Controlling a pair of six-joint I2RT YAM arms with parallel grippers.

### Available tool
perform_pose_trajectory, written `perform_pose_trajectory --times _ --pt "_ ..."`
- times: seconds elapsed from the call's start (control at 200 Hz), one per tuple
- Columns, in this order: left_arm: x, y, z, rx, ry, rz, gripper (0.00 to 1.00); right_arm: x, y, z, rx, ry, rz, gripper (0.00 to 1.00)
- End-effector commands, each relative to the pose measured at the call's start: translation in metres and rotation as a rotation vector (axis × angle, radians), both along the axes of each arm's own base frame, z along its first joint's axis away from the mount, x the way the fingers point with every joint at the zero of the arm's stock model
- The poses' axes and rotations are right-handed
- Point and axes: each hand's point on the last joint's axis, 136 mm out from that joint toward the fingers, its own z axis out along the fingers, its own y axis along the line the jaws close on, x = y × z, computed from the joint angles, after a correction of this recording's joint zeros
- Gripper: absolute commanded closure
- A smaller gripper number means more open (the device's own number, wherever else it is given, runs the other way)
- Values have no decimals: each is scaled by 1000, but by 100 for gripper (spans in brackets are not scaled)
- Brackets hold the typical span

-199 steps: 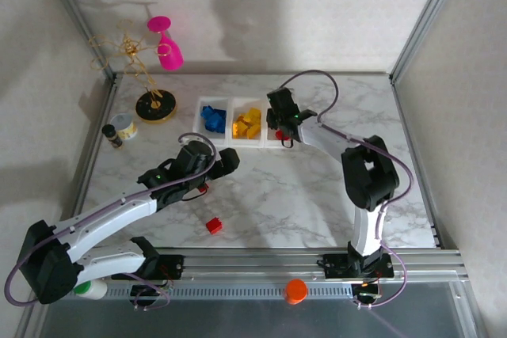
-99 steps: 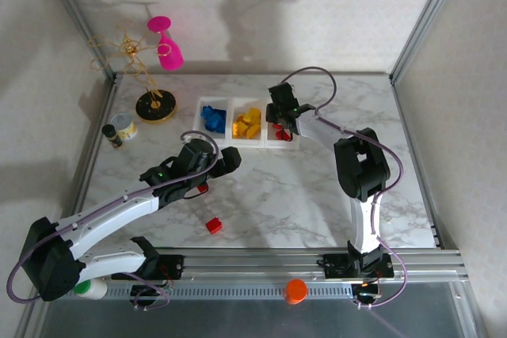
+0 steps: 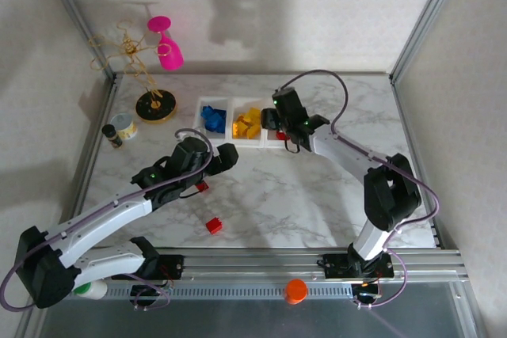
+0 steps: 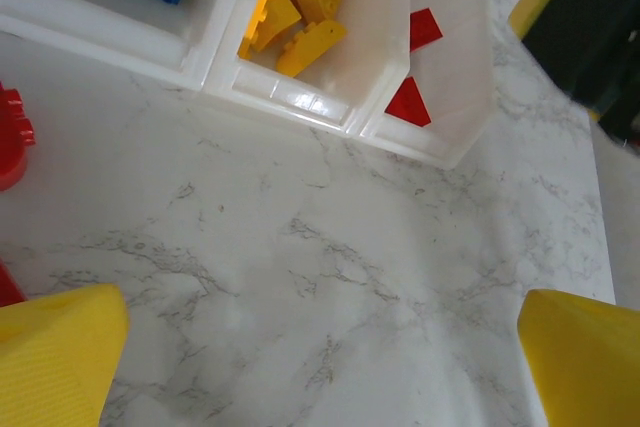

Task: Sort the legos into containers by color
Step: Place the lego in the container, then pick up the lego from the center of the table.

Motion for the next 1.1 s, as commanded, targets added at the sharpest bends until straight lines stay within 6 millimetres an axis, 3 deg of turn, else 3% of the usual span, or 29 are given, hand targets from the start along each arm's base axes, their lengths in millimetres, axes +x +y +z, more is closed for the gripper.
perform_pose_trajectory --times 0.0,0.3,0.546,0.776,1.096 --pt "-6 17 8 32 -17 37 0 -42 19 -10 -36 40 98 34" --pt "-31 54 -4 52 7 116 0 -139 80 -40 -9 128 296 23" --pt "-48 79 0 43 3 187 0 -179 152 -65 2 137 488 20" --pt "-58 97 10 41 -6 235 0 -180 196 -86 -18 130 569 21" --pt "-67 118 16 18 -35 314 1 -176 224 -124 -109 151 623 29"
